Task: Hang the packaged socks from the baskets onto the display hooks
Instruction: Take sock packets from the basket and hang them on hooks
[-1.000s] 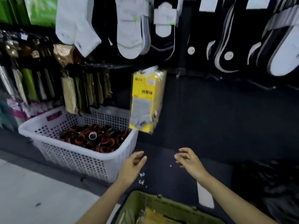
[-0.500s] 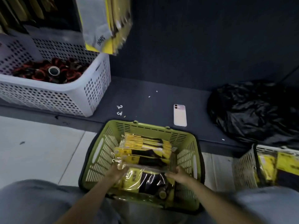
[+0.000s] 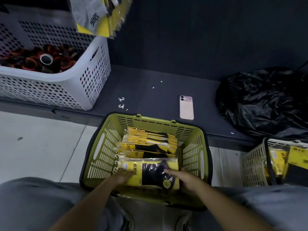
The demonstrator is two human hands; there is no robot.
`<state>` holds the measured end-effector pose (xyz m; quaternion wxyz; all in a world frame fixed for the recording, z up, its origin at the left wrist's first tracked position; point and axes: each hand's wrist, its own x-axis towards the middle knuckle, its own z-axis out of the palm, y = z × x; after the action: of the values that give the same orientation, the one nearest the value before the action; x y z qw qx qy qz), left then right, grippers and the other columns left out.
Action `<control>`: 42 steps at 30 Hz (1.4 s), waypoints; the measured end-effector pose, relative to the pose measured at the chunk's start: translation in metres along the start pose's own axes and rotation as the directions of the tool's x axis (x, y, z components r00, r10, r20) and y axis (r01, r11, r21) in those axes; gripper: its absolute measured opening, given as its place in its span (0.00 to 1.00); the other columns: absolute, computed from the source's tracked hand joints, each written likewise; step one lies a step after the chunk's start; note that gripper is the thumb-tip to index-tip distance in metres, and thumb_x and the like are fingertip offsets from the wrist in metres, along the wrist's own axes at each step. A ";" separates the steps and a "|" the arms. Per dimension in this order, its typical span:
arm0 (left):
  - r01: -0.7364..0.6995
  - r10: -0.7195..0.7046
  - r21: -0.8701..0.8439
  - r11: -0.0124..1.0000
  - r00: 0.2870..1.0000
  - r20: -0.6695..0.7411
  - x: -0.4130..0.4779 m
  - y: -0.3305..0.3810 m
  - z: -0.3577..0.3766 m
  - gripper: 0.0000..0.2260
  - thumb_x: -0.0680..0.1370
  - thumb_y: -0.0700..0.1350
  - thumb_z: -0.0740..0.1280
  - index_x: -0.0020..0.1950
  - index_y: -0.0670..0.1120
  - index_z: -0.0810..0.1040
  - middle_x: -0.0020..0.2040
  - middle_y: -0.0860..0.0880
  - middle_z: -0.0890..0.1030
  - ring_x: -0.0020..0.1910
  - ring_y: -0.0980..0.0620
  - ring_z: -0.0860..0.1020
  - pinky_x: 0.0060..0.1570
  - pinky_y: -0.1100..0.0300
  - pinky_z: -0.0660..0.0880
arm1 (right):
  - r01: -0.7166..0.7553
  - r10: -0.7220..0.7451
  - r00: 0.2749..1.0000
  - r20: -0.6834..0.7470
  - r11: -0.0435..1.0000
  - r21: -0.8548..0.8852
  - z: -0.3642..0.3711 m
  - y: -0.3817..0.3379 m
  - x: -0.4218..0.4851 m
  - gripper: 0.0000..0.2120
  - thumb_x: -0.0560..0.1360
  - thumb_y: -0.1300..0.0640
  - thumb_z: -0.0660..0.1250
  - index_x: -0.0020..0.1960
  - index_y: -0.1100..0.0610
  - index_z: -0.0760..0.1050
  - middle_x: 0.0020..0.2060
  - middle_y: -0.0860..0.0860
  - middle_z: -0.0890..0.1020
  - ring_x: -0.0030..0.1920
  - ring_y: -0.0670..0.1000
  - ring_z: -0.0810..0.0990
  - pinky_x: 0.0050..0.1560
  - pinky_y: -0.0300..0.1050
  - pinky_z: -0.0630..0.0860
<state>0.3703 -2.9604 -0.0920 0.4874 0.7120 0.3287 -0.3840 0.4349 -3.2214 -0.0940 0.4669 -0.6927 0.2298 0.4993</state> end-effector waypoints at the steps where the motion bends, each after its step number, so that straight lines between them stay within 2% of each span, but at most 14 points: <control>1: 0.011 -0.011 -0.027 1.000 1.000 -0.010 0.000 0.000 -0.001 0.31 0.78 0.56 0.63 0.75 0.42 0.57 0.73 0.42 0.65 0.70 0.42 0.66 0.66 0.53 0.66 | 0.026 -0.025 1.000 0.014 1.000 -0.014 0.002 -0.005 -0.003 0.56 0.62 0.39 0.75 0.78 0.56 0.47 0.76 0.59 0.56 0.75 0.60 0.56 0.72 0.57 0.56; 7: 0.025 -0.059 -0.201 0.979 0.984 -0.169 -0.015 0.010 -0.001 0.34 0.78 0.56 0.64 0.76 0.42 0.55 0.75 0.40 0.61 0.72 0.40 0.63 0.69 0.48 0.64 | 0.197 -0.197 0.980 0.011 0.979 -0.041 0.022 -0.024 -0.029 0.53 0.65 0.37 0.73 0.77 0.57 0.50 0.76 0.58 0.58 0.75 0.58 0.59 0.72 0.54 0.60; 10: -0.068 -0.081 -0.423 0.904 0.942 -0.326 -0.036 0.039 -0.003 0.41 0.73 0.54 0.71 0.76 0.41 0.53 0.75 0.40 0.60 0.72 0.39 0.62 0.70 0.46 0.63 | 0.322 -0.321 0.946 -0.047 0.946 0.034 0.017 -0.054 -0.057 0.32 0.63 0.39 0.75 0.61 0.52 0.71 0.57 0.51 0.77 0.59 0.49 0.76 0.59 0.44 0.75; 11: -0.102 -0.096 -0.477 0.873 0.923 -0.373 -0.044 0.053 -0.005 0.45 0.70 0.54 0.73 0.77 0.41 0.50 0.76 0.41 0.58 0.74 0.39 0.59 0.70 0.46 0.61 | 0.370 -0.364 0.928 -0.077 0.926 0.081 0.013 -0.065 -0.069 0.25 0.64 0.41 0.75 0.55 0.49 0.71 0.50 0.47 0.76 0.52 0.45 0.76 0.54 0.39 0.74; 15: -0.141 -0.193 -0.587 0.797 0.862 -0.469 -0.085 0.109 -0.028 0.59 0.62 0.63 0.76 0.77 0.44 0.41 0.76 0.40 0.55 0.74 0.38 0.57 0.70 0.42 0.60 | 0.552 -0.516 0.834 -0.197 0.783 0.285 0.001 -0.109 -0.109 0.31 0.57 0.43 0.78 0.57 0.54 0.77 0.54 0.46 0.80 0.59 0.49 0.76 0.65 0.49 0.68; 17: -0.278 -0.120 -0.773 0.569 0.903 -0.413 -0.099 0.133 -0.044 0.53 0.62 0.59 0.77 0.76 0.44 0.51 0.72 0.39 0.65 0.68 0.40 0.68 0.61 0.44 0.71 | 0.615 -0.583 0.783 -0.216 0.673 0.410 0.002 -0.130 -0.128 0.32 0.57 0.45 0.78 0.58 0.55 0.80 0.55 0.52 0.83 0.57 0.54 0.81 0.61 0.51 0.75; 19: -0.330 0.202 -0.909 0.256 0.937 -0.284 -0.122 0.160 -0.057 0.33 0.68 0.55 0.74 0.67 0.43 0.68 0.62 0.40 0.77 0.57 0.44 0.78 0.50 0.52 0.77 | 0.641 -0.655 0.734 -0.178 0.583 0.499 0.006 -0.149 -0.144 0.26 0.61 0.48 0.76 0.58 0.55 0.81 0.53 0.54 0.84 0.54 0.54 0.83 0.53 0.48 0.80; 21: -0.342 0.467 -0.926 0.160 0.853 -0.234 -0.146 0.181 -0.066 0.22 0.72 0.53 0.70 0.62 0.45 0.74 0.54 0.43 0.83 0.52 0.46 0.82 0.50 0.54 0.77 | 0.639 -0.709 0.696 -0.111 0.541 0.547 0.012 -0.166 -0.156 0.21 0.66 0.50 0.74 0.57 0.53 0.81 0.54 0.54 0.84 0.55 0.55 0.83 0.55 0.51 0.79; 23: -0.475 0.579 -0.861 0.180 0.759 -0.298 -0.163 0.197 -0.078 0.19 0.75 0.51 0.68 0.63 0.45 0.75 0.53 0.45 0.84 0.53 0.48 0.82 0.55 0.53 0.77 | 0.649 -0.741 0.668 -0.061 0.541 0.534 0.015 -0.182 -0.166 0.19 0.69 0.50 0.72 0.58 0.52 0.79 0.55 0.54 0.83 0.56 0.55 0.82 0.60 0.53 0.76; 26: -0.670 0.593 -0.713 0.206 0.665 -0.454 -0.185 0.212 -0.101 0.11 0.75 0.50 0.68 0.56 0.48 0.79 0.48 0.52 0.85 0.49 0.54 0.83 0.44 0.62 0.79 | 0.732 -0.789 0.610 -0.074 0.526 0.433 0.015 -0.209 -0.184 0.25 0.68 0.49 0.72 0.63 0.55 0.76 0.56 0.52 0.83 0.57 0.52 0.81 0.63 0.51 0.74; 30: -0.817 0.556 -0.478 0.321 0.572 -0.603 -0.206 0.221 -0.132 0.12 0.71 0.56 0.71 0.53 0.55 0.78 0.51 0.61 0.82 0.54 0.58 0.78 0.58 0.57 0.70 | 0.886 -0.858 0.441 -0.264 0.368 0.283 0.012 -0.255 -0.210 0.18 0.72 0.53 0.70 0.61 0.53 0.76 0.55 0.51 0.83 0.53 0.44 0.81 0.56 0.40 0.75; 35: -0.901 0.617 -0.198 0.385 0.411 -0.671 -0.227 0.233 -0.155 0.13 0.67 0.53 0.75 0.49 0.52 0.79 0.36 0.64 0.82 0.37 0.69 0.80 0.32 0.76 0.72 | 0.974 -0.961 0.226 -0.161 0.220 0.055 0.041 -0.313 -0.251 0.10 0.73 0.56 0.71 0.54 0.52 0.78 0.47 0.50 0.83 0.47 0.43 0.81 0.48 0.34 0.78; 38: -0.910 0.647 -0.185 0.371 0.396 -0.652 -0.235 0.235 -0.166 0.16 0.64 0.53 0.77 0.49 0.54 0.80 0.42 0.59 0.85 0.41 0.64 0.82 0.36 0.72 0.74 | 0.989 -0.977 0.145 -0.154 0.138 0.058 0.059 -0.332 -0.263 0.07 0.71 0.57 0.72 0.48 0.56 0.78 0.40 0.48 0.83 0.42 0.43 0.81 0.44 0.34 0.78; 42: -0.921 0.654 -0.173 0.348 0.371 -0.660 -0.235 0.229 -0.182 0.16 0.62 0.57 0.75 0.45 0.52 0.81 0.38 0.60 0.84 0.38 0.63 0.82 0.34 0.72 0.74 | 0.988 -0.981 0.133 -0.140 0.120 0.101 0.075 -0.343 -0.263 0.07 0.72 0.59 0.70 0.47 0.62 0.75 0.42 0.52 0.83 0.42 0.46 0.82 0.44 0.37 0.80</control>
<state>0.4897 -2.8807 0.2553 0.6853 0.6863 0.1235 0.2100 0.5643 -3.0371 0.2831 0.7318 -0.6397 -0.2328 0.0334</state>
